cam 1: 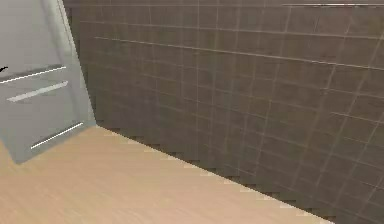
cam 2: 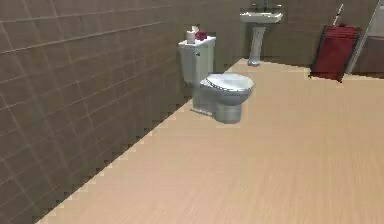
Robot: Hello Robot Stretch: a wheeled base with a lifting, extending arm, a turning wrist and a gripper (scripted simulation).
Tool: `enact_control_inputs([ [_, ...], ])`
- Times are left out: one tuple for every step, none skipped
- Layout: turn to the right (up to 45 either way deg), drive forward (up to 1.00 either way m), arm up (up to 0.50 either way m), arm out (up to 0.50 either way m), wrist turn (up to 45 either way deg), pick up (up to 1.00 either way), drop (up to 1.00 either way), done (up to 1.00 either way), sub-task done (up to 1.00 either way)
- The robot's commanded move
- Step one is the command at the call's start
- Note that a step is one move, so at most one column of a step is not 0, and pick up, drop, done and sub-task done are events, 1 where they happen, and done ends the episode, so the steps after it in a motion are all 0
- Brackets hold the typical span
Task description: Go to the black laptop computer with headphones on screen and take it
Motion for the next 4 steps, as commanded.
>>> enact_control_inputs([
  [45.0,0.0,0.0,0.0,0.0,0.0,0.0,0.0,0.0],
  [45.0,0.0,0.0,0.0,0.0,0.0,0.0,0.0,0.0],
  [42.0,0.0,0.0,0.0,0.0,0.0,0.0,0.0,0.0],
  [0.0,1.0,0.0,0.0,0.0,0.0,0.0,0.0,0.0],
])
